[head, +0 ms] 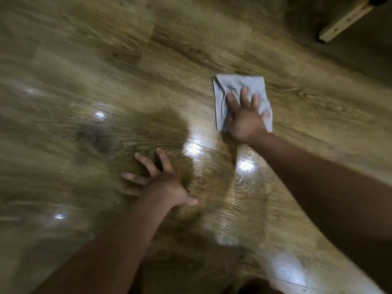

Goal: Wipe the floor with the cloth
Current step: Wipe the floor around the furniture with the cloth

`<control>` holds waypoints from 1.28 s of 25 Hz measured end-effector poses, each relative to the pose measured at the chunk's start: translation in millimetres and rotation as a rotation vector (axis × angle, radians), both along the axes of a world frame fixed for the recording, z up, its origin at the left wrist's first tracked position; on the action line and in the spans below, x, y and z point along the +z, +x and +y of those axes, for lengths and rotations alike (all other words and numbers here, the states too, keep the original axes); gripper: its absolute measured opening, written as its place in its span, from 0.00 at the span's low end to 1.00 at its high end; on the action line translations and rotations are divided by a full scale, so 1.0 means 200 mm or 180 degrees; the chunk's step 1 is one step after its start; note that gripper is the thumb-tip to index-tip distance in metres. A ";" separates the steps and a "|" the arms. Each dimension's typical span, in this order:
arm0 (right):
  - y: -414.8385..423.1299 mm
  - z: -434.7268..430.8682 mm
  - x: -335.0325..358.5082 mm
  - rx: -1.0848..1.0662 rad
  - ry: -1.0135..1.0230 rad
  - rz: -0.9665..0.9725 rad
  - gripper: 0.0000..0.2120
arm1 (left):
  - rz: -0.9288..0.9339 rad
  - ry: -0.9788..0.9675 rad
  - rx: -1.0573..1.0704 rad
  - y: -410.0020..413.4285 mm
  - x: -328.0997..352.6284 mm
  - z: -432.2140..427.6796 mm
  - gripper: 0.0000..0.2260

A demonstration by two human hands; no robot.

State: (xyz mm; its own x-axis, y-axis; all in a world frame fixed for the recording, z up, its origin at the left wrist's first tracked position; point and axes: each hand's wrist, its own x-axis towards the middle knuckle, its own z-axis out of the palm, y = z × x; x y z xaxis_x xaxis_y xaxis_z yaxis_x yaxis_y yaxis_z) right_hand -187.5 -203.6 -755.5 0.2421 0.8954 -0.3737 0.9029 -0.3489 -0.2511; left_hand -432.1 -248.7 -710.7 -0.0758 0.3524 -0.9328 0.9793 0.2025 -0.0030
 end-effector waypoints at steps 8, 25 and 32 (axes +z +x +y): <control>0.05 0.40 0.08 0.0147 -0.0144 -0.0318 0.29 | 0.0591 0.0271 -0.0757 -0.54 -0.01 0.53 0.76; 0.12 1.34 0.02 0.0115 0.0051 -0.0468 0.30 | 0.0397 0.0086 0.0627 -0.53 -0.08 0.56 0.81; -0.92 -0.09 0.03 0.2467 0.0302 0.0159 0.33 | 0.0376 0.0285 0.0806 -0.52 -0.11 0.54 0.81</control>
State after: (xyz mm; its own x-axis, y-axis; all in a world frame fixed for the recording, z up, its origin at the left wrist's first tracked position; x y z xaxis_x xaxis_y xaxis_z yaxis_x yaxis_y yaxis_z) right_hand -371.2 -221.9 -748.6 -0.4805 0.8307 -0.2811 0.8670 0.4016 -0.2950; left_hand -536.1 -139.9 -733.6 -0.2780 0.3890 -0.8783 0.8915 0.4449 -0.0851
